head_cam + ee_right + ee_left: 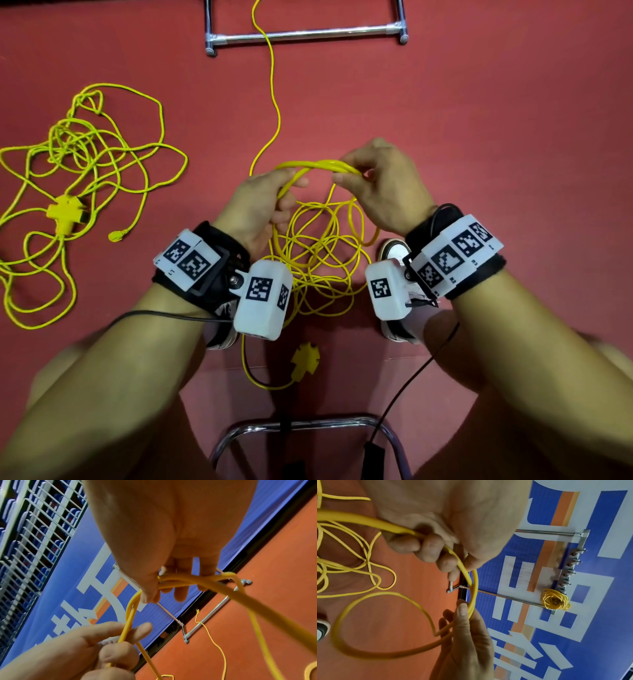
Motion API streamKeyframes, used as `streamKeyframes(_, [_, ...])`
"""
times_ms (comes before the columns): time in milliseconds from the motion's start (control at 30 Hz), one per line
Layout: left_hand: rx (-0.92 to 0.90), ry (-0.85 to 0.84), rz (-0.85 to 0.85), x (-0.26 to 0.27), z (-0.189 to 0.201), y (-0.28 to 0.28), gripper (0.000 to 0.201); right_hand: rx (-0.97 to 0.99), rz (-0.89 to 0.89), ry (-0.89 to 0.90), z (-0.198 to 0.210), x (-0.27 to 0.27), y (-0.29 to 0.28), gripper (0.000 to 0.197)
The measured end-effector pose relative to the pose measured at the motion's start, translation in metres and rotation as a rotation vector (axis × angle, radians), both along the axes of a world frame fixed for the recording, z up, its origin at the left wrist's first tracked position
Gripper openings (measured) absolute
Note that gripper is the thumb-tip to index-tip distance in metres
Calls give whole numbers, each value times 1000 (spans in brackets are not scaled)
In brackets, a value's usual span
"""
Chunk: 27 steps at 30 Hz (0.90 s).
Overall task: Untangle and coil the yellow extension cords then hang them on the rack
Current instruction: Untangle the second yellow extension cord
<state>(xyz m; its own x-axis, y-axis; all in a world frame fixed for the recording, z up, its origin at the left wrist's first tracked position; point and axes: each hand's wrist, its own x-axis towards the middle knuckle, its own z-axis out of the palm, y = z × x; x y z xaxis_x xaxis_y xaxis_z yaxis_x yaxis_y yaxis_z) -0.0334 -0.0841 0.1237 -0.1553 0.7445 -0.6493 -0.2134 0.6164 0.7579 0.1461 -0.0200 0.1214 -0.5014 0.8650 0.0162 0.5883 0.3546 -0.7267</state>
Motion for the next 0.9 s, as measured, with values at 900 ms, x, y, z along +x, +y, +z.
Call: streamKeyframes(900, [-26,-187,143,15,-2,-3,25,-511,-162,-175,-1,-22,-22,62])
